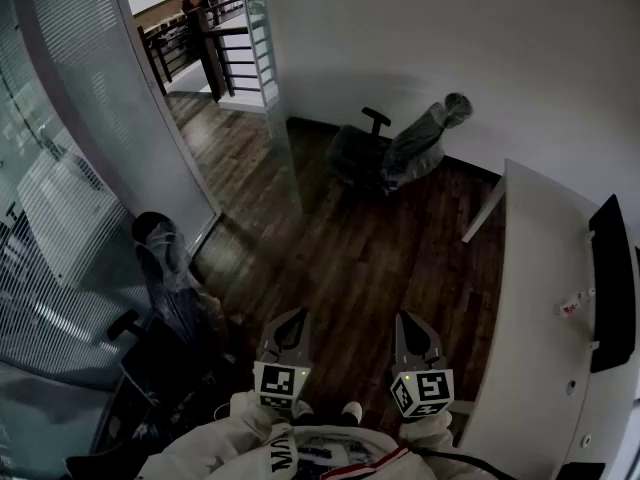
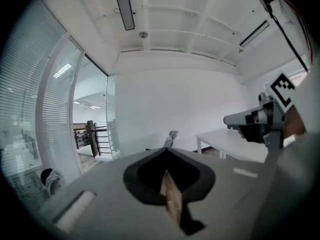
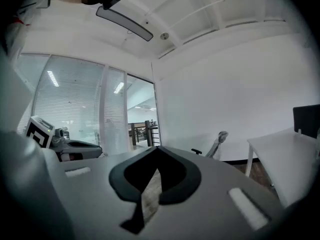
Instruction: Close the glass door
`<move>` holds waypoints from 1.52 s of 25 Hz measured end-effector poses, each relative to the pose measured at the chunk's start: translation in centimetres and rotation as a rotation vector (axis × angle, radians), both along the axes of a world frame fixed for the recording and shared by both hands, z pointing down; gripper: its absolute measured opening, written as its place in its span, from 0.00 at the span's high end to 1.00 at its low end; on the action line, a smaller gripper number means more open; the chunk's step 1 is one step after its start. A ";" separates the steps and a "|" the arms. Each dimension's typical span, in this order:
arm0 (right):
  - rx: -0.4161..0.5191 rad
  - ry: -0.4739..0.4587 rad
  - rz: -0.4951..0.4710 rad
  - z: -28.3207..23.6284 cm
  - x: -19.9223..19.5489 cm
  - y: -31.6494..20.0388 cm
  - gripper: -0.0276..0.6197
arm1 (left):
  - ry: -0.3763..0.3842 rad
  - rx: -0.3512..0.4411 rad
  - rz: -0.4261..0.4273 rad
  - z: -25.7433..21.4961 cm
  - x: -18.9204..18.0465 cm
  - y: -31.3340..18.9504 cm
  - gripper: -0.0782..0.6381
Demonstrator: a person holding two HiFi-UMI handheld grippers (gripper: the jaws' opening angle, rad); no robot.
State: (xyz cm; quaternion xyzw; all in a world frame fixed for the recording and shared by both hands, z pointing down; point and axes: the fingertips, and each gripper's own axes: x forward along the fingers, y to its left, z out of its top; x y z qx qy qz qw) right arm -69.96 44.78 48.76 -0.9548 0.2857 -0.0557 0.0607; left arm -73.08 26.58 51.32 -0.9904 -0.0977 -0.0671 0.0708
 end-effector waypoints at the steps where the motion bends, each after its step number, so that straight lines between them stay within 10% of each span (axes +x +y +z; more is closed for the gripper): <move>1: 0.002 0.005 0.000 -0.1 0.6 0.4 0.95 | 0.011 0.000 -0.003 -0.3 0.7 0.4 0.89; 38: 0.000 -0.005 0.072 1.5 4.3 7.7 0.95 | 0.029 0.001 0.039 0.0 6.0 7.2 0.89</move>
